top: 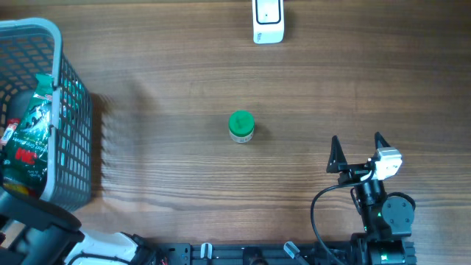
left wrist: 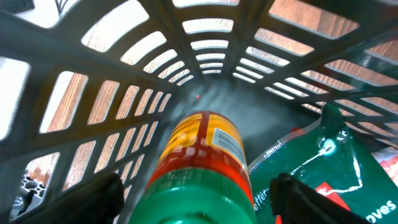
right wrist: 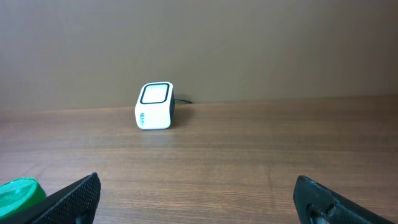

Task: Scan the item barcode
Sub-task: 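Reach into the basket and grasp the red-capped bottle with the left gripper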

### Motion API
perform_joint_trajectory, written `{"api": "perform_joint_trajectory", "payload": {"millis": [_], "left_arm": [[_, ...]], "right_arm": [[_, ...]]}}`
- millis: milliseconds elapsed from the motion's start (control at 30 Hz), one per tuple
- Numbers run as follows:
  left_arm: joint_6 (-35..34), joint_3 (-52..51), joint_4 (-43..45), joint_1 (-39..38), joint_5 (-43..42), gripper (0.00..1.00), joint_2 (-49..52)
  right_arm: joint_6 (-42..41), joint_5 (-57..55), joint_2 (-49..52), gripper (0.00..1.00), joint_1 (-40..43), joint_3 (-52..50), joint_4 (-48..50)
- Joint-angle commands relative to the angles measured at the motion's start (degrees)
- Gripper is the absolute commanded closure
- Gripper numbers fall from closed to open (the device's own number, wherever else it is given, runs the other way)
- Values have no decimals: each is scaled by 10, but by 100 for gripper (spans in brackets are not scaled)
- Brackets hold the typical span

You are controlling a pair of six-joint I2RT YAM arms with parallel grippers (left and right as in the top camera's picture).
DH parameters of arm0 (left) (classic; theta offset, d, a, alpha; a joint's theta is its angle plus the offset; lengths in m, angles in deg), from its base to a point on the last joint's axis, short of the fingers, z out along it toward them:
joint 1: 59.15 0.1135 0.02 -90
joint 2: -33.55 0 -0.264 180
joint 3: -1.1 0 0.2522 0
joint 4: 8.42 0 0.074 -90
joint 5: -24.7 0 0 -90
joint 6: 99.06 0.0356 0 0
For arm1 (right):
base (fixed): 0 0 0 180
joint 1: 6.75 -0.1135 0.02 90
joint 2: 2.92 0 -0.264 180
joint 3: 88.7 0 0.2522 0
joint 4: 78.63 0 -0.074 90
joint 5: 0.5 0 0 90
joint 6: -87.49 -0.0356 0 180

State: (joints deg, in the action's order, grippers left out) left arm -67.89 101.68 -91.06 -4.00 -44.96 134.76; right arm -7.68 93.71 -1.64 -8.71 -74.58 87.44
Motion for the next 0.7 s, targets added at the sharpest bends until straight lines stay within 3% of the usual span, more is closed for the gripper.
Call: {"api": "perform_joint_trajectory", "payload": {"millis": [0, 67, 100, 167, 233, 600, 633, 667], "left_arm": [[1, -6, 4, 4, 14, 23, 26], [1, -6, 2, 3, 14, 25, 37], [1, -6, 0, 3, 14, 31, 39], [1, -6, -1, 3, 14, 52, 39], [1, -6, -6, 4, 14, 64, 38], [31, 34, -26, 3, 2, 74, -38], [31, 34, -26, 3, 1, 69, -52], [31, 34, -25, 3, 1, 53, -61]], "right_arm": [[-10, -8, 0, 0, -2, 0, 2], [-10, -8, 0, 0, -2, 0, 2], [-10, -8, 0, 0, -2, 0, 2], [-10, -8, 0, 0, -2, 0, 2], [-10, -8, 0, 0, -2, 0, 2], [-10, -8, 0, 1, -2, 0, 2], [-10, -8, 0, 0, -2, 0, 2], [-10, -8, 0, 0, -2, 0, 2]]}}
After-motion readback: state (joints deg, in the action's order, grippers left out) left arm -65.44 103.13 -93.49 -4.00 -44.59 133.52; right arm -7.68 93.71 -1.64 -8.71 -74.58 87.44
